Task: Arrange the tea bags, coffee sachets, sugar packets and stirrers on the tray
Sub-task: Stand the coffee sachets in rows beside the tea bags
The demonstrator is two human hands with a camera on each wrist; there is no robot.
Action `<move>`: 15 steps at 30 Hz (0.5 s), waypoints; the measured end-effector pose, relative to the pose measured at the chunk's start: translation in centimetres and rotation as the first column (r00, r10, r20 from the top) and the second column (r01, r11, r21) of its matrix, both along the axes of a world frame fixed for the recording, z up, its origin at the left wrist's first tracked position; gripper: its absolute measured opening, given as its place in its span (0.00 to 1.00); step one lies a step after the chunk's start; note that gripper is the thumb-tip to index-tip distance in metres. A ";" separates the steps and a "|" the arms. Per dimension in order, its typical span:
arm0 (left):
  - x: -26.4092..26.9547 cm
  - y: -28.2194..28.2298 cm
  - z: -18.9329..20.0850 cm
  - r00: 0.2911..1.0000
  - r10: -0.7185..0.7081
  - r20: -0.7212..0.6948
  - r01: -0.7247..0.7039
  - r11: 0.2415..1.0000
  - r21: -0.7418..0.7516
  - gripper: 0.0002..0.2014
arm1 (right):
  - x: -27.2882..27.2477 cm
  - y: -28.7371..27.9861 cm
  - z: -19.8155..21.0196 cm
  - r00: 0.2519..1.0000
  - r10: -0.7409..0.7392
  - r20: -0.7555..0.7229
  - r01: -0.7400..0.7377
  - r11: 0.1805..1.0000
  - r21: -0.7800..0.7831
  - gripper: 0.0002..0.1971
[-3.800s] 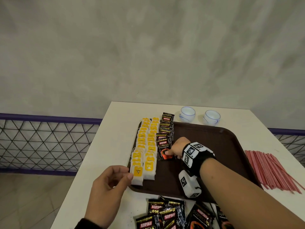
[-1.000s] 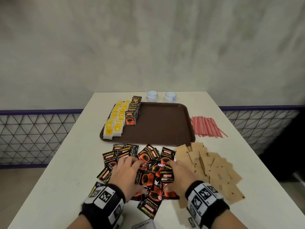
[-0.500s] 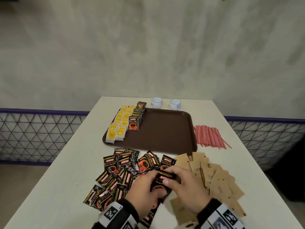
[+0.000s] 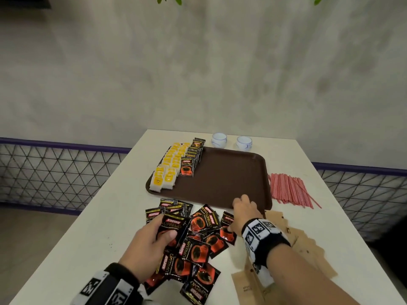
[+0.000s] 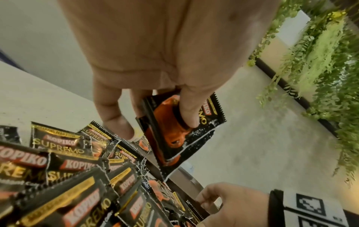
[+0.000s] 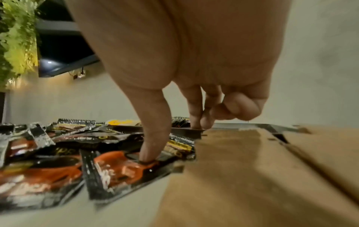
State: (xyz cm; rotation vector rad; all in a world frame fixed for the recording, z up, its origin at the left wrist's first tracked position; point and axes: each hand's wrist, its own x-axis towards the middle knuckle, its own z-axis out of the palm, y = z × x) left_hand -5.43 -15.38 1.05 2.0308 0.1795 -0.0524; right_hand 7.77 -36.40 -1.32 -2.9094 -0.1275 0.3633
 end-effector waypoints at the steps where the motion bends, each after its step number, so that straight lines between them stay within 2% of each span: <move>1: 0.1 0.0 0.2 1.000 -0.017 -0.002 0.017 1.000 0.013 0.10 | 0.0 0.0 -0.1 1.000 -0.008 0.026 0.008 1.000 0.014 0.36; 3: 1.2 -0.4 0.6 0.995 -0.096 0.007 0.095 0.992 0.082 0.07 | 0.0 0.0 -0.3 0.999 -0.019 0.040 0.019 1.000 0.013 0.37; 5: 3.2 -1.3 1.0 0.980 -0.201 0.014 0.190 0.945 0.265 0.07 | -0.3 -0.2 -0.3 1.000 0.015 0.000 -0.015 0.998 -0.064 0.37; 7: 6.0 -2.5 0.5 0.956 -0.292 -0.031 0.277 0.859 0.430 0.15 | -0.4 -0.2 -0.3 0.998 0.045 -0.044 -0.050 0.991 -0.123 0.34; 9: 8.6 -3.9 -0.4 0.917 -0.366 -0.161 0.391 0.736 0.553 0.19 | -0.5 -0.2 -0.5 0.998 0.056 -0.041 -0.061 0.992 -0.113 0.28; 12: 11.0 -5.1 -1.9 0.858 -0.365 -0.360 0.513 0.581 0.632 0.22 | -0.6 -0.3 -0.8 0.999 0.038 -0.007 -0.038 0.999 -0.031 0.16; 14: 11.8 -5.2 -2.5 0.859 -0.320 -0.401 0.513 0.550 0.660 0.23 | -0.7 -0.5 -0.8 1.000 0.014 0.012 -0.014 0.999 0.050 0.10; 15: 12.0 -5.2 -2.7 0.866 -0.297 -0.403 0.500 0.553 0.667 0.22 | -0.7 -0.6 -0.8 1.000 -0.008 0.022 0.006 0.994 0.111 0.12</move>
